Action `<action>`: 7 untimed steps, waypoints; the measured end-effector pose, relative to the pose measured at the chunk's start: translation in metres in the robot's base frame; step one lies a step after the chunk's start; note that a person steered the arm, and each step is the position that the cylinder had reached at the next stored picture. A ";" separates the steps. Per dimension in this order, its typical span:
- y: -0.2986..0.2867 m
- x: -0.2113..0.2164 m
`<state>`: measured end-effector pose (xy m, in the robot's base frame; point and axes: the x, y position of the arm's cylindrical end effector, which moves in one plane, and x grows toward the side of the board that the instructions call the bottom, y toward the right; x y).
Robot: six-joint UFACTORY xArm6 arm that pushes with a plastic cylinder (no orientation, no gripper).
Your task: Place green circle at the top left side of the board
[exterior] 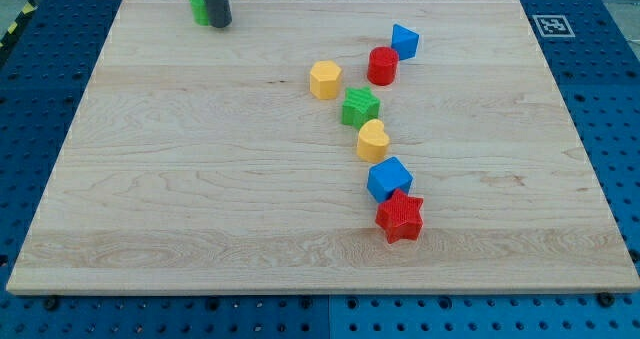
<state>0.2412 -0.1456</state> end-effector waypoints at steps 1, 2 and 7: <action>0.029 -0.011; 0.038 -0.038; 0.077 -0.034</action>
